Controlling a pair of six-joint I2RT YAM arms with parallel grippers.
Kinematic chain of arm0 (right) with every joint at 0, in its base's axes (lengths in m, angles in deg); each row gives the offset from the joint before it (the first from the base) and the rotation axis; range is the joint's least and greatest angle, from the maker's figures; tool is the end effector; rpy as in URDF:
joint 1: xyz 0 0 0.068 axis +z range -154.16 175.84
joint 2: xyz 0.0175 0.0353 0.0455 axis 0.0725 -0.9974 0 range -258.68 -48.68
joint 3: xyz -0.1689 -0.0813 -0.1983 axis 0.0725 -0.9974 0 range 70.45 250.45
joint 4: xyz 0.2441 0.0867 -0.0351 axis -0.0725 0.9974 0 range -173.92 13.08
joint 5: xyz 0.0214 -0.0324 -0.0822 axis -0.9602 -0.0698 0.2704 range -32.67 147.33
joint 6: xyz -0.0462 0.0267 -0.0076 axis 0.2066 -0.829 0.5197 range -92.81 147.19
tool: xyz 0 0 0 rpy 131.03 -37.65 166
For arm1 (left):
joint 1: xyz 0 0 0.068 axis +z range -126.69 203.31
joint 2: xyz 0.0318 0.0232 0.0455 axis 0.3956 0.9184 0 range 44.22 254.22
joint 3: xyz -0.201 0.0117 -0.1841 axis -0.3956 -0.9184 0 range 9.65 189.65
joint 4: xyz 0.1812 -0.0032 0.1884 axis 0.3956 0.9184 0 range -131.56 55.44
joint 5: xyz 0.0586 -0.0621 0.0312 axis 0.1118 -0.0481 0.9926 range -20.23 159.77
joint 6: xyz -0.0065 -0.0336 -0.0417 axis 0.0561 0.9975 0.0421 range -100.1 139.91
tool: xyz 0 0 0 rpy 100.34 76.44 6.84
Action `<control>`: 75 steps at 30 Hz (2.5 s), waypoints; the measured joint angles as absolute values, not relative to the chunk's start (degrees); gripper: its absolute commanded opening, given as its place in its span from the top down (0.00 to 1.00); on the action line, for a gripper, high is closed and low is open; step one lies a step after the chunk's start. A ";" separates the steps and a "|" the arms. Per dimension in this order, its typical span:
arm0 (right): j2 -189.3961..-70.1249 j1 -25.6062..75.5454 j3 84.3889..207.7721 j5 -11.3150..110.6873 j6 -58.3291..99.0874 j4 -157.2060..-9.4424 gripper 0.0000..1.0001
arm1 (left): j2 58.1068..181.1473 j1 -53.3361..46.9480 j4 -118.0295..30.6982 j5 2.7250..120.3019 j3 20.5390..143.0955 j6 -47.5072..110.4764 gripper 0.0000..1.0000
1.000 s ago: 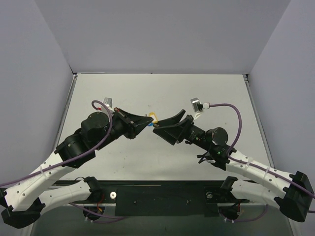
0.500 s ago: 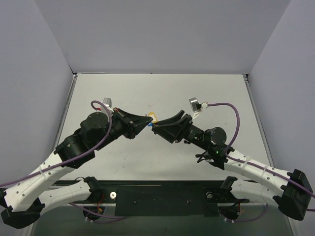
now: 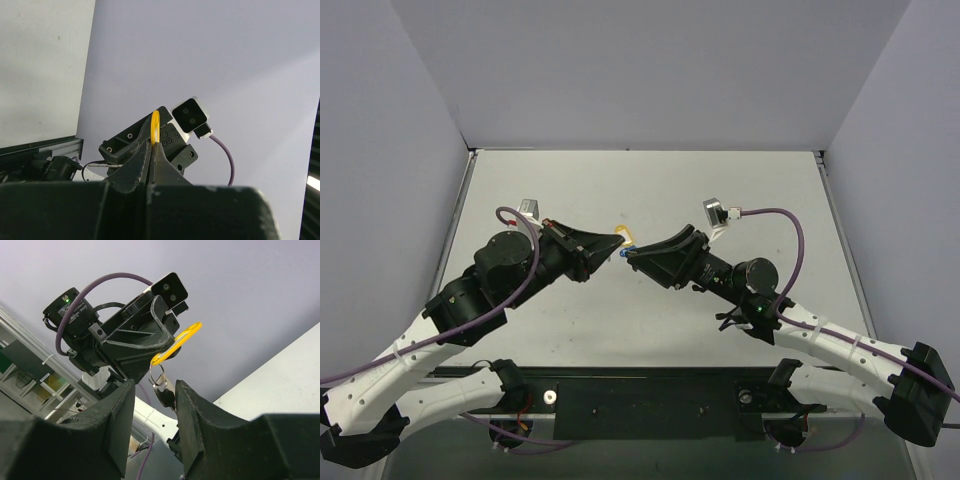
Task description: Remove the keys from the keyring
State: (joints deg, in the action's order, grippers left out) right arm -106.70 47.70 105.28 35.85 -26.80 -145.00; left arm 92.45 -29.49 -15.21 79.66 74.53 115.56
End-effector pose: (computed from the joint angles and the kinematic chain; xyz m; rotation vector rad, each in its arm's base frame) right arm 0.1216 0.1760 0.3621 -0.3910 1.0664 1.8492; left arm 0.1072 -0.1311 0.4197 -0.9039 1.8866 -1.6445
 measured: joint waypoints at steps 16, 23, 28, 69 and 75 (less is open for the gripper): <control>-106.72 47.70 105.30 36.60 -26.78 -144.98 0.76 | 92.21 -29.49 -15.24 79.88 74.51 115.71 1.00; -107.25 47.72 105.47 36.92 -26.78 -144.98 0.85 | 91.86 -29.49 -15.24 80.06 74.46 115.74 1.00; -107.73 47.76 106.04 36.88 -26.80 -144.98 0.91 | 91.44 -29.49 -15.24 80.56 74.09 115.74 1.00; -105.10 47.63 126.37 2.67 -6.85 -86.47 1.00 | 84.06 -29.49 0.26 69.30 83.30 71.80 0.42; -105.06 47.63 128.77 -1.37 -5.84 -82.12 1.00 | 91.40 -29.49 -3.85 52.52 83.01 65.25 0.47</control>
